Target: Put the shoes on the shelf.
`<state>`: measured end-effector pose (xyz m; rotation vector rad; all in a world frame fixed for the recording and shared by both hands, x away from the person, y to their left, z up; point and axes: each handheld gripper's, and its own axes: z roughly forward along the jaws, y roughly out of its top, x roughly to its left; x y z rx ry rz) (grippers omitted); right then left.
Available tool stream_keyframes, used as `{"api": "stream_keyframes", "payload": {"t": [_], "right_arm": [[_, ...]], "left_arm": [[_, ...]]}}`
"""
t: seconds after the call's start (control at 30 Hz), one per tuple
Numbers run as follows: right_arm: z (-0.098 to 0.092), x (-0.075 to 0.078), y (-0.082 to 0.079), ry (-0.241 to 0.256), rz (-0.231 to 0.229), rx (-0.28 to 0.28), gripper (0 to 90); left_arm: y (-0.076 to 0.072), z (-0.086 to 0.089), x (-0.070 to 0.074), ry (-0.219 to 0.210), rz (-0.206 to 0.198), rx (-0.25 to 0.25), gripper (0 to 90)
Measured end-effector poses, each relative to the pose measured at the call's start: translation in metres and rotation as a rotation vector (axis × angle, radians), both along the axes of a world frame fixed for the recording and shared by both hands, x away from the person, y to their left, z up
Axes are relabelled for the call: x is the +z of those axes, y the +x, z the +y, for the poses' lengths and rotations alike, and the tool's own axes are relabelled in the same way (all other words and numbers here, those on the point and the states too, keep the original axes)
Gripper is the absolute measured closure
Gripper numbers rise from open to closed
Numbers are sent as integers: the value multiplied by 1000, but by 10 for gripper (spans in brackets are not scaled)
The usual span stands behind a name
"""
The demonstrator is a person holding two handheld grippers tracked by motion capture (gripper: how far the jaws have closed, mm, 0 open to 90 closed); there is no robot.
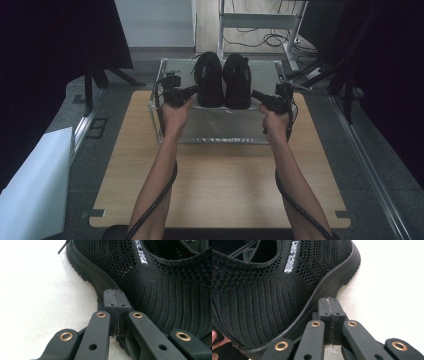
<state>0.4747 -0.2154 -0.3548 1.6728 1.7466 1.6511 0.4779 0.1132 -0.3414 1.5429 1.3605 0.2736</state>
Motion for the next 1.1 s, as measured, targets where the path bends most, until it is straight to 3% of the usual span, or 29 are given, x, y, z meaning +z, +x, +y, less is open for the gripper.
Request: {"api": "stream_keyframes", "payload": {"t": [0.07, 0.13, 0.23, 0.27, 0.33, 0.47, 0.7, 0.83, 1.1], "right_arm": [[0, 0, 1, 11, 3, -1, 898], [-2, 0, 1, 17, 1, 11, 896], [-6, 0, -7, 41, -22, 34, 854], [-6, 0, -7, 41, -22, 34, 854], [-11, 0, -15, 71, -29, 69, 797], [-14, -2, -23, 71, -42, 90, 736], [-24, -9, -44, 15, -118, 152, 617], [-24, -11, -54, -10, -154, 185, 562], [-22, -20, -73, -82, -199, 255, 465]], "left_arm": [[0, 0, 0, -2, -2, 1, 899], [-7, -3, 1, 36, -39, 11, 896], [-20, -5, 4, 81, -93, 19, 824], [-20, -5, 4, 81, -93, 19, 791], [-31, 1, 4, 16, -125, -4, 702], [-42, 1, 3, 23, -145, -30, 606], [-66, 0, -8, 2, -174, -94, 484], [-75, -3, -14, 39, -184, -113, 436], [-92, -3, -28, 63, -175, -145, 319]]}}
